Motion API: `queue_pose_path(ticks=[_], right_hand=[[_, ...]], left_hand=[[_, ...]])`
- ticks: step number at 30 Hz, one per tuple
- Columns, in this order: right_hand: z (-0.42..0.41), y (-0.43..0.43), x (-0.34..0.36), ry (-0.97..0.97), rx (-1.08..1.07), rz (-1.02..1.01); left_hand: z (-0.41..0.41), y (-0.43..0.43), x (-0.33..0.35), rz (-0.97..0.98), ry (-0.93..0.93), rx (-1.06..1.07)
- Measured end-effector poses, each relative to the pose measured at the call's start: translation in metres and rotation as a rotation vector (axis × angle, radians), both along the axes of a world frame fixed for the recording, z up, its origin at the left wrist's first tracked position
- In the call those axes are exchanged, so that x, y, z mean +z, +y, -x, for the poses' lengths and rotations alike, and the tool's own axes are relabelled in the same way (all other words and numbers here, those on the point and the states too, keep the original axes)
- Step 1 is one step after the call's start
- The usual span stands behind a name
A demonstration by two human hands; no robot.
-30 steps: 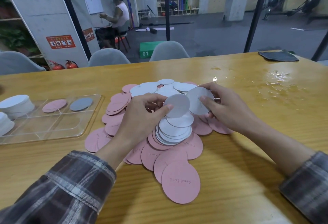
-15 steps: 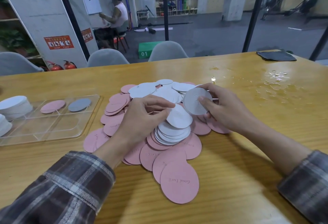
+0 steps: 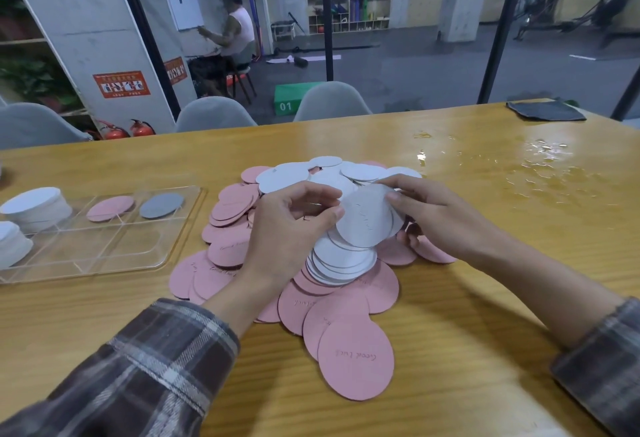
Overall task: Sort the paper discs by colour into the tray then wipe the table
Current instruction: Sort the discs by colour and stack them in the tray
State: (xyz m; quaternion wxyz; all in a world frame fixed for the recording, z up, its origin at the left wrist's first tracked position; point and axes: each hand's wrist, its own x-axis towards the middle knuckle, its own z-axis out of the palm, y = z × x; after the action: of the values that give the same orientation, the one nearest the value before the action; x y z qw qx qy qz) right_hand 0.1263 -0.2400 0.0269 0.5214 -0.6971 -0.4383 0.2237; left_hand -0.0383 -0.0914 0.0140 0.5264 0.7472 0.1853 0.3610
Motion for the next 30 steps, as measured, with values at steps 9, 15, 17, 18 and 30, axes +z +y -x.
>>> queue_pose_path(ticks=[9,15,17,18,30], right_hand=[[0.002,0.001,-0.005,-0.117,0.047,-0.005],[-0.009,0.000,-0.008,-0.173,-0.064,-0.005],[-0.014,-0.001,-0.007,-0.183,-0.110,-0.018],[-0.016,-0.001,-0.007,-0.184,-0.128,-0.025],[-0.013,-0.001,-0.009,-0.243,-0.185,0.021]], left_hand=[[-0.005,-0.004,-0.002,-0.104,0.008,0.056],[-0.005,0.002,-0.006,-0.374,0.174,0.118],[-0.002,0.007,-0.008,-0.489,0.309,0.128],[0.000,0.008,-0.008,-0.506,0.367,0.123],[0.004,0.013,0.002,-0.135,0.133,-0.010]])
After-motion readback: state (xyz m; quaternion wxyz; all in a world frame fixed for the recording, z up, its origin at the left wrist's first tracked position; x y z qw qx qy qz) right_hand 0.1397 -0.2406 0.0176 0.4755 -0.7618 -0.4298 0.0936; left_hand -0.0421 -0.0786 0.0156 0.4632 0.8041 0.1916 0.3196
